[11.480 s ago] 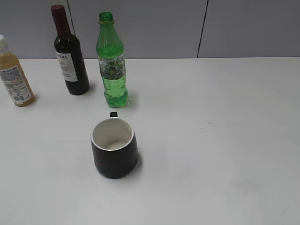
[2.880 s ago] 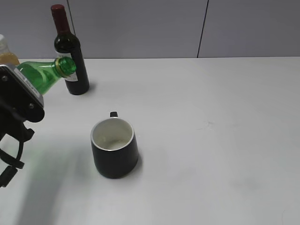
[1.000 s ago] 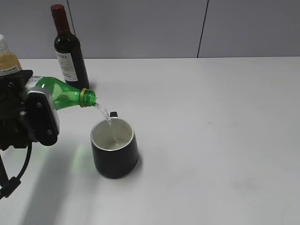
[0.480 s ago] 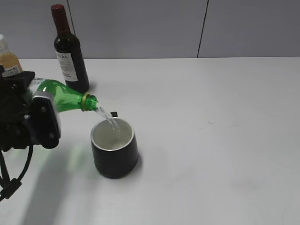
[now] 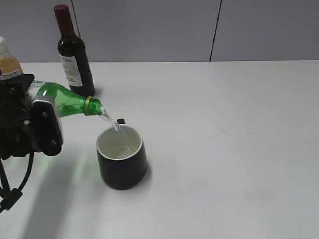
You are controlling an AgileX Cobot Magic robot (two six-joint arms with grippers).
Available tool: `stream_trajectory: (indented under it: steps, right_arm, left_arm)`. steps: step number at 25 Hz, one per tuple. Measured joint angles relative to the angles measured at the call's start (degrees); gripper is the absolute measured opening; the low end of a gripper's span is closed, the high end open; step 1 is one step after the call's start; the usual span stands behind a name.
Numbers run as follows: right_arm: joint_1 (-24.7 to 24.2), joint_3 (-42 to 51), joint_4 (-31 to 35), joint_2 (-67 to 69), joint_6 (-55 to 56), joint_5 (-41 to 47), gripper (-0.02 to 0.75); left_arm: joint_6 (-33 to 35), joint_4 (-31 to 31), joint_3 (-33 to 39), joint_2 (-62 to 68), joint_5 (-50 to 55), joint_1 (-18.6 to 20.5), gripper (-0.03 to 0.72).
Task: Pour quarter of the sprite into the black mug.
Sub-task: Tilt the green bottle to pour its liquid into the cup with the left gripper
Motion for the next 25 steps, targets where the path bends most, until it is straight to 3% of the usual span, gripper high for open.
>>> stream_trajectory:
  steps: [5, 15, 25]
  right_arm:
    - [0.00, 0.00, 0.00, 0.00, 0.00, 0.00, 0.589]
    - [0.00, 0.00, 0.00, 0.00, 0.04, 0.00, 0.589]
    - [0.00, 0.00, 0.00, 0.00, -0.02, 0.00, 0.589]
  left_arm:
    - [-1.84, 0.12, 0.00, 0.00, -0.17, 0.00, 0.432]
    - [-13.12, 1.31, 0.00, 0.00, -0.24, 0.00, 0.432]
    - [-33.72, 3.27, 0.00, 0.00, -1.17, 0.00, 0.432]
